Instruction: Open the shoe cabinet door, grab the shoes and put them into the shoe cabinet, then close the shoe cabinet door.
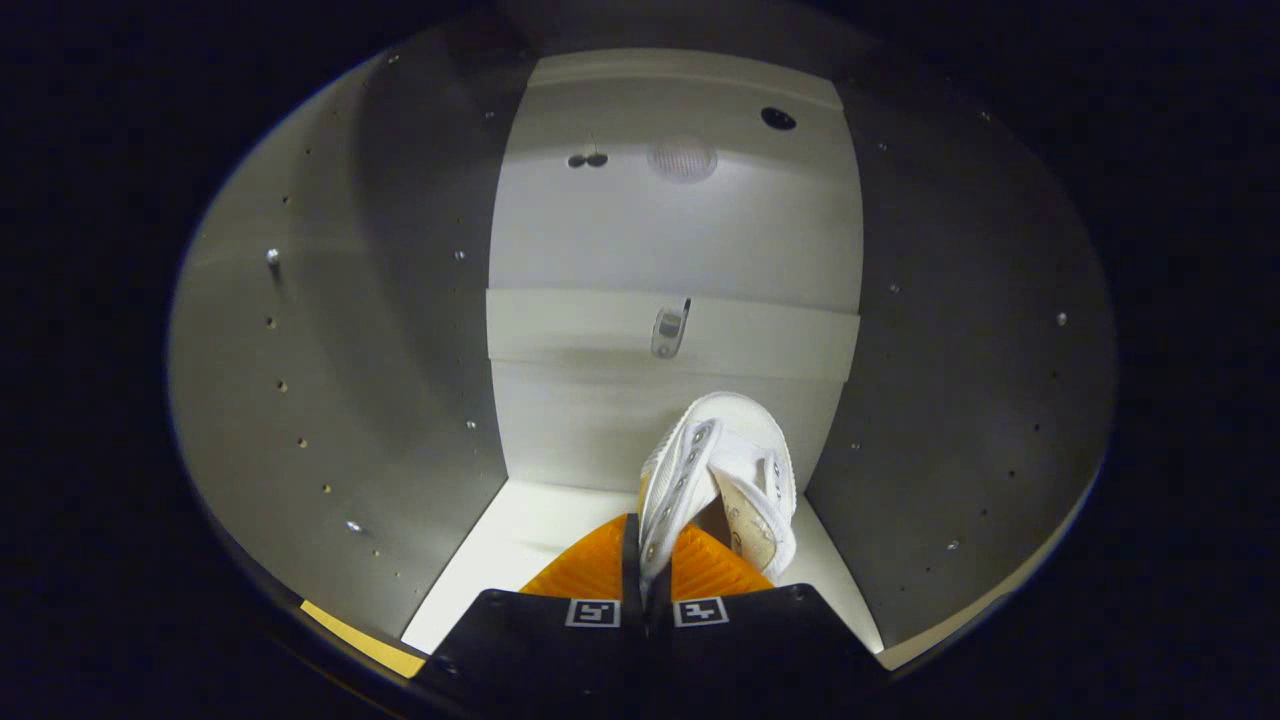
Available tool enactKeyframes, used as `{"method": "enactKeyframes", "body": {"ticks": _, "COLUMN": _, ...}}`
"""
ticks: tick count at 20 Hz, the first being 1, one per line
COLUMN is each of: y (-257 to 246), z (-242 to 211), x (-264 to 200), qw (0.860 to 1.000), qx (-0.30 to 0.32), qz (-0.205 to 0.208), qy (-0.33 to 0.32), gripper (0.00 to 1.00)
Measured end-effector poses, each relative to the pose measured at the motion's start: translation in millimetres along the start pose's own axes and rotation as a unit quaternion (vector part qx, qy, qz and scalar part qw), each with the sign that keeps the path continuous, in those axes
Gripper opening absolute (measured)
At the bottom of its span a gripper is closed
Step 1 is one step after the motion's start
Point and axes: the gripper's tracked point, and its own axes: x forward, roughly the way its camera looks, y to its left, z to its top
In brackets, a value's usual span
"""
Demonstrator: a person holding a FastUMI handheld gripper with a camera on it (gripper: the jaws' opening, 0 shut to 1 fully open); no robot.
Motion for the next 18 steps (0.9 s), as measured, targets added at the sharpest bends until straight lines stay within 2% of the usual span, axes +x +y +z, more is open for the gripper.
{"method": "enactKeyframes", "body": {"ticks": 4, "y": 8.0, "z": -27.9, "x": 21.3, "qw": 0.999, "qx": -0.003, "qz": 0.005, "qy": 0.047, "gripper": 0.05}}
{"method": "enactKeyframes", "body": {"ticks": 11, "y": 14.5, "z": -44.4, "x": 41.7, "qw": 0.997, "qx": 0.026, "qz": -0.011, "qy": 0.074, "gripper": 0.08}}
{"method": "enactKeyframes", "body": {"ticks": 12, "y": 15.1, "z": -48.8, "x": 42.2, "qw": 0.996, "qx": 0.033, "qz": -0.013, "qy": 0.087, "gripper": 0.11}}
{"method": "enactKeyframes", "body": {"ticks": 13, "y": 17.3, "z": -54.4, "x": 38.8, "qw": 0.995, "qx": 0.039, "qz": -0.01, "qy": 0.096, "gripper": 0.19}}
{"method": "enactKeyframes", "body": {"ticks": 15, "y": 20.7, "z": -51.3, "x": 29.9, "qw": 0.995, "qx": 0.034, "qz": -0.008, "qy": 0.089, "gripper": 0.25}}
{"method": "enactKeyframes", "body": {"ticks": 16, "y": 24.0, "z": -45.0, "x": 22.2, "qw": 0.997, "qx": 0.025, "qz": -0.002, "qy": 0.078, "gripper": 0.32}}
{"method": "enactKeyframes", "body": {"ticks": 17, "y": 26.9, "z": -37.3, "x": 12.1, "qw": 0.998, "qx": 0.013, "qz": 0.002, "qy": 0.067, "gripper": 0.44}}
{"method": "enactKeyframes", "body": {"ticks": 18, "y": 30.7, "z": -32.0, "x": 0.2, "qw": 0.998, "qx": 0.0, "qz": 0.008, "qy": 0.057, "gripper": 0.52}}
